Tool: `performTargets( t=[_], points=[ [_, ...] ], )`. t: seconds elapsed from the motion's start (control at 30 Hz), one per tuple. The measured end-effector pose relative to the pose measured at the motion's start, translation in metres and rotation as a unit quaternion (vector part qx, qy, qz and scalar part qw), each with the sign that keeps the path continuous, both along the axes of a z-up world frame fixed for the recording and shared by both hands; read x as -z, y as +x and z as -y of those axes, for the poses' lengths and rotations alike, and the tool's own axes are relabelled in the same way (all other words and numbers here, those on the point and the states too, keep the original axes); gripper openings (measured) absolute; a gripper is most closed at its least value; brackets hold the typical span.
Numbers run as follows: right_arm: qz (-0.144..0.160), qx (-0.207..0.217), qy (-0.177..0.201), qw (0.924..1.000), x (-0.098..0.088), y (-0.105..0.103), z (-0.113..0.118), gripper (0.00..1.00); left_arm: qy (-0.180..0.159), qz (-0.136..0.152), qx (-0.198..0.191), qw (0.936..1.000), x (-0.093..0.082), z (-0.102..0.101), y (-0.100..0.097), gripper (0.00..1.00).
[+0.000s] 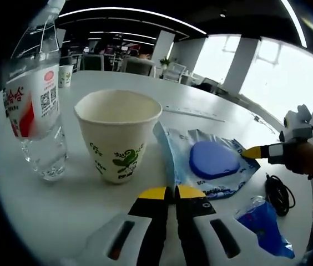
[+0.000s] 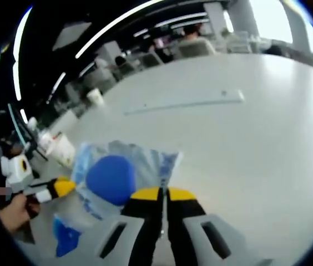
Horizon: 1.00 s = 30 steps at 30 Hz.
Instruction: Arrange the tabletop items into an orderly group along one side of the table until the central work area is clear of visible clutter.
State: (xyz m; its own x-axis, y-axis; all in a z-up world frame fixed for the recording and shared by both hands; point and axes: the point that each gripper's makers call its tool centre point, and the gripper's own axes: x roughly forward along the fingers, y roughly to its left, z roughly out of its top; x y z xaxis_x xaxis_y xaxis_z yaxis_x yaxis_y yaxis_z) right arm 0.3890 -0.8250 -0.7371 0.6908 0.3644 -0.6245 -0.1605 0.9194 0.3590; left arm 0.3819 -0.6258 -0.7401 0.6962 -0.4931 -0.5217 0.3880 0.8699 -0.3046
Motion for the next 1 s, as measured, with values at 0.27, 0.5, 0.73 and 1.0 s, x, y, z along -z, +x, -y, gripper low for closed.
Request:
performTargets(
  t=[0.27,0.5,0.73,1.0],
  points=[
    [-0.005,0.012,0.002,0.9999,0.001,0.000,0.001,0.02,0.022,0.007,-0.001,0.9997,-0.001,-0.002,0.001,0.09],
    [-0.014,0.030,0.021,0.9992,-0.002,-0.003,-0.003,0.11,0.022,0.009,0.003,0.9997,-0.008,0.000,-0.002,0.27],
    [0.006,0.046,0.027,0.9985,-0.019,-0.003,-0.003,0.32,0.025,0.021,0.005,0.9994,-0.022,0.000,-0.007,0.44],
    [0.025,0.029,0.008,0.9992,-0.039,-0.016,-0.009,0.61,0.006,0.056,0.029,0.9980,-0.049,0.005,-0.022,0.66]
  ],
)
